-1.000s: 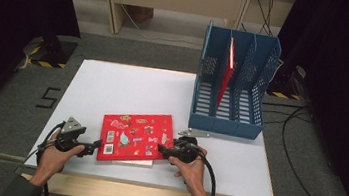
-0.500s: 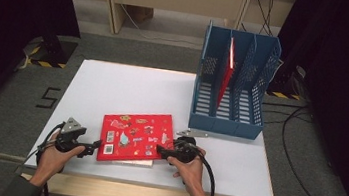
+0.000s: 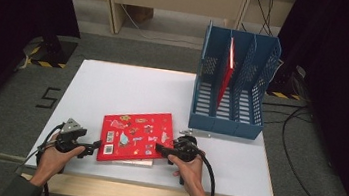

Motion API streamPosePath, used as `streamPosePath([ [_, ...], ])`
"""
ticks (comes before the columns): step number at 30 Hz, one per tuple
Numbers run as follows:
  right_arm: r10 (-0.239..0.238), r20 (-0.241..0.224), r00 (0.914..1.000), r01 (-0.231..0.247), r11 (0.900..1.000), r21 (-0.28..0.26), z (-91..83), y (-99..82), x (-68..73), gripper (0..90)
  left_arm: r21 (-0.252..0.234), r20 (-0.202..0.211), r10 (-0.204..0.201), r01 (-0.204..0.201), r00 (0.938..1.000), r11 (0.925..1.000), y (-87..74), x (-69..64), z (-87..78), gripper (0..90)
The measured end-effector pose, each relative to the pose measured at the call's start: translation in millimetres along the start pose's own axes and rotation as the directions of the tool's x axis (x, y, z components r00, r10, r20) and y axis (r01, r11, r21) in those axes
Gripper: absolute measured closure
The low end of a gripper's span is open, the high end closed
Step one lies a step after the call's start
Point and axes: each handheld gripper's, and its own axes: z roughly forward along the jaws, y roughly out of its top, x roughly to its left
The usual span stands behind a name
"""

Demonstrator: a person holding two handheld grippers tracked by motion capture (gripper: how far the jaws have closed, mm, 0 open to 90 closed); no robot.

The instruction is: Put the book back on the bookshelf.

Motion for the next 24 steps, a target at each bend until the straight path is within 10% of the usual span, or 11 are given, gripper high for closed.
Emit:
streamPosePath([
  [24, 0.017, -0.088, 0.9959, -0.035, 0.9783, -0.204, -17.3, 19.9, 24.7, 57.9, 0.034, 0.004, 0.0, 0.0, 1.0, 0.9994, -2.9, -0.1, 3.6, 20.1],
])
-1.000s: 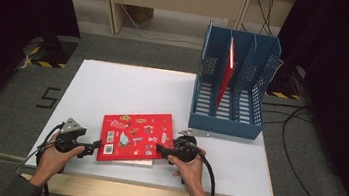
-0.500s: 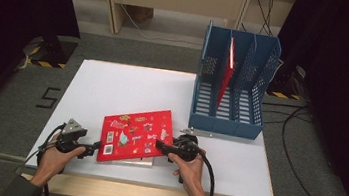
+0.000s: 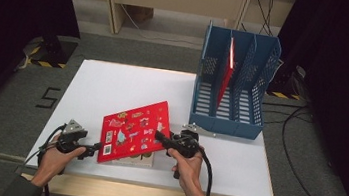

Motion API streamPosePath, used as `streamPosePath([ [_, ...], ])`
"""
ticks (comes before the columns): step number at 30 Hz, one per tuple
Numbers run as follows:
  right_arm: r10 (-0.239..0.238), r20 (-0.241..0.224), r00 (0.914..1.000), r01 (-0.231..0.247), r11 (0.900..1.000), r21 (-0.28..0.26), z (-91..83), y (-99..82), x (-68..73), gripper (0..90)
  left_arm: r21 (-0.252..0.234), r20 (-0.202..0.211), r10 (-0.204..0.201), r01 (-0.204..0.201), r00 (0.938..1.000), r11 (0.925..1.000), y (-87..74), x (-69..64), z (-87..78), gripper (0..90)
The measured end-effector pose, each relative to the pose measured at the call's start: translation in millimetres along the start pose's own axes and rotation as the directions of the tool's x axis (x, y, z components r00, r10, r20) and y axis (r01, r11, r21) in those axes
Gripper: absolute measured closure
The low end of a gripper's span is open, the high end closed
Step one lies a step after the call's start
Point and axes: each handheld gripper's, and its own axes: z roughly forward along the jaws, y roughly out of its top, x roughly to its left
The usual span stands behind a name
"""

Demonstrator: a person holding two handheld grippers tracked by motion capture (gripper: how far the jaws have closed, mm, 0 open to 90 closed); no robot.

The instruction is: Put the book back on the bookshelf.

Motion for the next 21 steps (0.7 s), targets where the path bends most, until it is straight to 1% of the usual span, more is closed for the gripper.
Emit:
streamPosePath([
  [1, 0.0, -0.009, 1.0, 0.0, 1.0, -0.003, 1.4, 0.0, 1.7, 58.3, 0.0, -0.002, 0.0, 0.0, 1.0, 1.0, 0.0, -0.2, -0.1, 20.1],
  [4, -0.007, -0.015, 0.9999, 0.007, 1.0, 0.0, 6.8, -1.0, 9.7, 58.2, 0.0, -0.005, 0.003, -0.003, 1.0, 1.0, -0.2, -0.2, -0.5, 20.3],
  [6, -0.016, -0.007, 0.9998, 0.016, 0.9998, -0.008, 9.3, 0.3, 14.3, 58.9, -0.001, -0.005, 0.0, 0.0, 1.0, 1.0, -0.3, -0.4, -0.5, 20.3],
  [7, -0.03, 0.001, 0.9995, 0.03, 0.9995, -0.013, 9.9, 1.2, 15.9, 59.8, 0.0, -0.006, 0.003, -0.003, 1.0, 1.0, -0.2, -0.8, -0.7, 20.3],
  [8, -0.031, 0.003, 0.9995, 0.031, 0.9993, -0.022, 10.2, 1.8, 18.2, 60.4, -0.002, -0.007, 0.005, -0.005, 1.0, 1.0, -0.1, -1.5, -0.7, 20.5],
  [10, -0.046, 0.0, 0.9989, 0.046, 0.9982, -0.038, 10.9, 4.3, 21.5, 61.3, -0.002, -0.009, 0.017, -0.017, 0.9998, 0.9998, 0.6, -2.1, -0.9, 20.3],
  [13, -0.047, 0.002, 0.9989, 0.047, 0.9968, -0.065, 12.7, 9.4, 26.3, 62.7, -0.002, -0.016, 0.035, -0.035, 0.9993, 0.9994, 1.9, -3.2, -0.5, 19.0],
  [15, -0.05, -0.006, 0.9987, 0.049, 0.9966, -0.066, 14.3, 15.2, 30.0, 63.8, -0.004, -0.01, 0.029, -0.03, 0.9995, 0.9996, 1.5, -2.2, -0.6, 18.7],
  [17, -0.035, -0.022, 0.9991, 0.033, 0.9963, -0.08, 15.6, 21.1, 34.4, 65.5, -0.007, -0.002, 0.021, -0.021, 0.9998, 0.9997, 1.1, -1.3, -0.6, 18.7],
  [19, -0.046, -0.032, 0.9984, 0.043, 0.9939, -0.102, 16.7, 27.6, 40.1, 67.4, -0.004, 0.005, 0.021, -0.021, 0.9998, 0.9998, 0.8, -0.7, -0.5, 18.8],
  [21, -0.073, -0.039, 0.9966, 0.068, 0.9911, -0.114, 17.9, 33.9, 46.1, 70.0, -0.008, 0.005, 0.017, -0.017, 0.9998, 0.9998, 0.6, -0.5, -1.0, 18.7],
])
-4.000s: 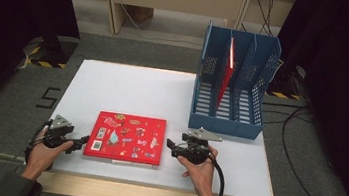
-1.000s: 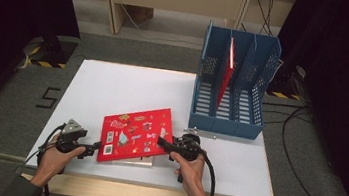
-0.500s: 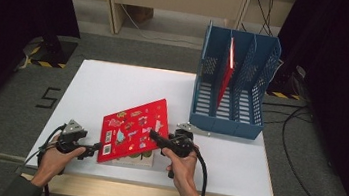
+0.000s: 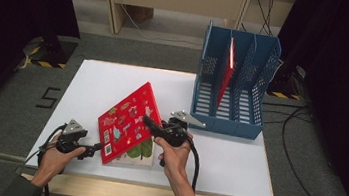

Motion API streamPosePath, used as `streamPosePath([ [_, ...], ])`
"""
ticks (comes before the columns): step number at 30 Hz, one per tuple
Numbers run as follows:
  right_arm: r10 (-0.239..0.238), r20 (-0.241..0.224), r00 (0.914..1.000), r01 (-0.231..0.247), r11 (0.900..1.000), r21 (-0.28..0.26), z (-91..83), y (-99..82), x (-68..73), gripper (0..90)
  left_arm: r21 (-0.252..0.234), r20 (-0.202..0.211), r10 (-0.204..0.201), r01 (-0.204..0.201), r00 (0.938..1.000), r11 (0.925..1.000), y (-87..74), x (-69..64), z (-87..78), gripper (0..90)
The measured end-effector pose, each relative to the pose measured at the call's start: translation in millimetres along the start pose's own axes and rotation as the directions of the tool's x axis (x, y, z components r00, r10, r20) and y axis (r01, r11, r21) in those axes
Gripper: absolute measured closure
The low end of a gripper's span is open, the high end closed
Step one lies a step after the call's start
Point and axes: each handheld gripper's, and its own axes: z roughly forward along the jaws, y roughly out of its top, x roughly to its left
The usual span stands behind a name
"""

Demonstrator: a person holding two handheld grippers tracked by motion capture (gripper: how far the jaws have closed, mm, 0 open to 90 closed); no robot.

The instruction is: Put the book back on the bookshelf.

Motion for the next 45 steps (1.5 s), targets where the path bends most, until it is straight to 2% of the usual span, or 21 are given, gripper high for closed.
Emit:
streamPosePath([
  [3, -0.002, -0.017, 0.9999, 0.001, 0.9998, -0.021, 2.6, 8.3, 6.2, 73.3, -0.011, -0.005, 0.0, 0.0, 1.0, 0.9999, 0.7, 1.0, -0.5, 18.1],
  [8, -0.036, -0.034, 0.9988, 0.036, 0.9992, -0.017, 12.1, 18.6, 20.5, 74.9, -0.02, -0.007, -0.011, 0.011, 0.9999, 0.9997, 0.8, 2.4, -2.1, 18.0],
  [12, -0.042, -0.054, 0.9976, 0.041, 0.999, -0.019, 22.0, 26.4, 31.0, 77.5, -0.037, 0.016, -0.043, 0.044, 0.9989, 0.9984, 0.4, 5.9, -3.8, 18.3],
  [16, -0.056, -0.088, 0.9945, 0.056, 0.9984, -0.005, 30.3, 34.3, 42.9, 79.1, -0.055, 0.01, -0.066, 0.066, 0.9978, 0.9962, -0.7, 9.6, -5.8, 18.3],
  [18, -0.088, -0.089, 0.9921, 0.087, 0.9962, -0.006, 32.9, 38.3, 48.8, 79.2, -0.059, 0.008, -0.07, 0.07, 0.9975, 0.9958, -0.9, 11.6, -7.0, 18.4],
  [24, -0.135, -0.104, 0.9854, 0.136, 0.9907, 0.0, 36.9, 51.2, 62.9, 79.4, -0.069, 0.009, -0.085, 0.086, 0.9963, 0.9939, -1.2, 14.2, -8.7, 18.3],
  [28, -0.203, -0.07, 0.9767, 0.202, 0.9792, -0.018, 35.0, 65.8, 67.8, 78.6, -0.062, 0.01, -0.094, 0.094, 0.9955, 0.9936, -1.5, 14.5, -7.8, 18.3],
  [31, -0.257, -0.021, 0.9662, 0.256, 0.9662, -0.029, 29.6, 79.7, 66.0, 78.8, -0.064, 0.012, -0.097, 0.097, 0.9953, 0.9932, -1.7, 15.0, -7.8, 18.3],
  [37, -0.24, 0.011, 0.9706, 0.241, 0.9689, -0.057, 16.2, 93.0, 44.1, 79.0, -0.054, 0.009, -0.095, 0.095, 0.9955, 0.994, -2.2, 15.9, -7.2, 18.3],
  [38, -0.266, 0.023, 0.9636, 0.267, 0.9617, -0.06, 14.0, 94.1, 41.1, 79.0, -0.052, 0.006, -0.096, 0.096, 0.9954, 0.994, -2.1, 15.9, -7.4, 18.3],
  [39, -0.268, 0.029, 0.9629, 0.27, 0.961, -0.062, 11.6, 94.4, 38.7, 79.0, -0.054, 0.005, -0.098, 0.098, 0.9952, 0.9937, -2.1, 15.9, -7.3, 18.3],
  [40, -0.264, 0.028, 0.9641, 0.265, 0.9622, -0.062, 9.1, 94.7, 36.1, 79.1, -0.053, 0.005, -0.097, 0.097, 0.9953, 0.9939, -2.1, 16.0, -7.2, 18.3],
  [43, -0.296, 0.016, 0.955, 0.297, 0.9525, -0.069, 2.3, 92.3, 30.7, 79.1, -0.045, 0.005, -0.093, 0.093, 0.9957, 0.9947, -2.5, 15.9, -6.2, 18.3],
  [45, -0.291, 0.005, 0.9569, 0.29, 0.9539, -0.077, -2.0, 88.1, 28.9, 79.0, -0.037, 0.002, -0.086, 0.086, 0.9963, 0.9956, -2.3, 15.4, -5.7, 18.3],
])
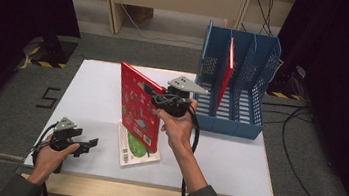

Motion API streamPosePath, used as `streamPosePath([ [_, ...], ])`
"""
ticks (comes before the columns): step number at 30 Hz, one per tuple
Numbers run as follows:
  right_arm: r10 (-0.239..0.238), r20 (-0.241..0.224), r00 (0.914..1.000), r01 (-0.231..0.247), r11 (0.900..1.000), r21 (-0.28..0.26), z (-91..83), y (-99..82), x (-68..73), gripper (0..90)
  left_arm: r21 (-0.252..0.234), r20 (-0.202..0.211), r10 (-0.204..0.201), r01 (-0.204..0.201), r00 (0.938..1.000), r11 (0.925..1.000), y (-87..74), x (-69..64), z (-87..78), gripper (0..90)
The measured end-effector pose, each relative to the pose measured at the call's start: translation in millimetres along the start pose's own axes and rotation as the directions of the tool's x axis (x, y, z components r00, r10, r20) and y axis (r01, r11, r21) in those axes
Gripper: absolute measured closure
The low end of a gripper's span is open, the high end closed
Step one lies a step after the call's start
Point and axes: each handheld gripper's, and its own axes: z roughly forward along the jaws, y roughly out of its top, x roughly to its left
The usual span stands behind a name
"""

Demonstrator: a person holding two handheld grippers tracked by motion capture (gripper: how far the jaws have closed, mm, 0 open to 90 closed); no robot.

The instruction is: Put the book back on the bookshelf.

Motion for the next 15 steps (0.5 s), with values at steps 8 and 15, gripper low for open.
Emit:
streamPosePath([
  [8, -0.069, -0.018, 0.9974, 0.069, 0.9976, 0.005, -16.0, -11.1, 2.5, 78.9, 0.044, -0.055, 0.075, -0.073, 0.9956, 0.9964, -1.6, -2.3, 3.5, 17.0],
  [15, -0.081, -0.026, 0.9964, 0.08, 0.9967, -0.009, -21.7, -20.6, 0.4, 77.9, 0.049, -0.059, 0.081, -0.078, 0.995, 0.9957, -2.1, -2.0, 4.4, 16.4],
])
